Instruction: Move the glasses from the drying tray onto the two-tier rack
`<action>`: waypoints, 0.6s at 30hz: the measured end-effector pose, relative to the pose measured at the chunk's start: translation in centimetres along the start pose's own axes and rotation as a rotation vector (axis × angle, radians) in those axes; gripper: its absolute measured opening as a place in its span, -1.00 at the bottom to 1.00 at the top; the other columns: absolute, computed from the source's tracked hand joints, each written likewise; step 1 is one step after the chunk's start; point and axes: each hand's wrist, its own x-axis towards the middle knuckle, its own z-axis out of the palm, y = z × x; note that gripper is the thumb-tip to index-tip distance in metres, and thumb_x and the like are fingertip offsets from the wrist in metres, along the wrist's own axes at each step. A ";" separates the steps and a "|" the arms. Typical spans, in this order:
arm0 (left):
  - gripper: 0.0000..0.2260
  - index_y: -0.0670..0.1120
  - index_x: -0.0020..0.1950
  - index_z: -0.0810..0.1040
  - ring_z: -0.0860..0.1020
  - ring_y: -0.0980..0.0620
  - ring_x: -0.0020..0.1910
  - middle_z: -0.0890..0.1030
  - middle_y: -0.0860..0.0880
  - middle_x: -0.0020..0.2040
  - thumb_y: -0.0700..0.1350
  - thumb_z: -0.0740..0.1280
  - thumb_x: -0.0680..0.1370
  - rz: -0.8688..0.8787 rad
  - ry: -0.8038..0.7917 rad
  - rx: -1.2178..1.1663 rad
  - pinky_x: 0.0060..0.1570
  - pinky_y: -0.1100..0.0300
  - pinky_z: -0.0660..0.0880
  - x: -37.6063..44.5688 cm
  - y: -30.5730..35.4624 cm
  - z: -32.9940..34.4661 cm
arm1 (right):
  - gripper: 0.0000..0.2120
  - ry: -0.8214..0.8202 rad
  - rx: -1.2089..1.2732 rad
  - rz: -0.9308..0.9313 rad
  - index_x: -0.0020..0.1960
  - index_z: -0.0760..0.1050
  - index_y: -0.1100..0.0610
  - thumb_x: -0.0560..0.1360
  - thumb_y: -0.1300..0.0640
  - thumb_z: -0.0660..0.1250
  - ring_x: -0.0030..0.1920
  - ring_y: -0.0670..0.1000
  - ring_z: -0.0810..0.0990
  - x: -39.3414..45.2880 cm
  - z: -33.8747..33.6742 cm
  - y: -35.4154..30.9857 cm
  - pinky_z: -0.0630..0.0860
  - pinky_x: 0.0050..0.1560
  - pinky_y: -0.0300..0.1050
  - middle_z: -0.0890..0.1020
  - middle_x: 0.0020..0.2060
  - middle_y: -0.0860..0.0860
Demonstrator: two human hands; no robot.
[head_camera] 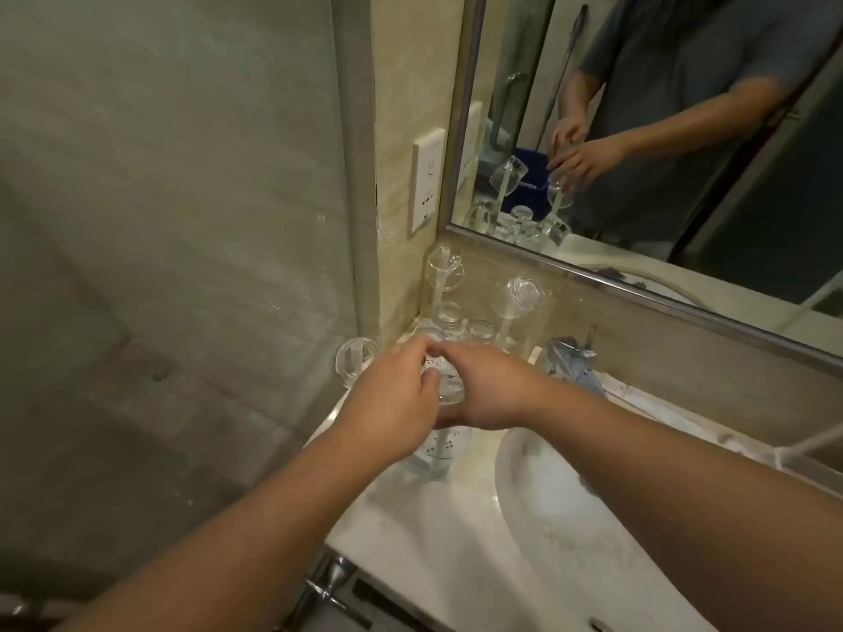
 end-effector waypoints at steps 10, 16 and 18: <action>-0.47 0.04 0.54 0.20 0.42 0.10 0.30 0.39 -0.03 0.44 0.00 0.28 0.59 -0.009 -0.163 -0.025 0.10 0.32 0.27 -1.7 -2.1 2.5 | -0.48 0.020 0.140 0.033 0.29 0.44 -0.08 0.39 0.00 0.52 0.20 -0.02 0.53 1.4 1.7 0.8 0.47 0.18 -0.02 0.60 0.15 -0.10; -0.35 0.08 0.57 0.10 0.36 0.17 0.31 0.35 0.00 0.46 0.04 0.34 0.56 -0.032 -0.197 -0.065 0.12 0.34 0.26 -2.2 -3.5 3.5 | -0.46 0.032 0.209 0.053 0.27 0.47 -0.10 0.34 -0.03 0.56 0.17 -0.07 0.51 1.5 2.1 1.0 0.45 0.13 -0.12 0.60 0.14 -0.11; -0.33 0.11 0.57 0.07 0.37 0.09 0.39 0.33 -0.01 0.49 0.08 0.34 0.55 -0.078 -0.245 -0.102 0.17 0.30 0.29 -2.3 -4.1 3.8 | -0.43 0.055 0.231 0.061 0.29 0.48 -0.10 0.33 -0.01 0.57 0.12 -0.13 0.49 1.3 2.2 1.0 0.38 0.05 -0.22 0.58 0.13 -0.13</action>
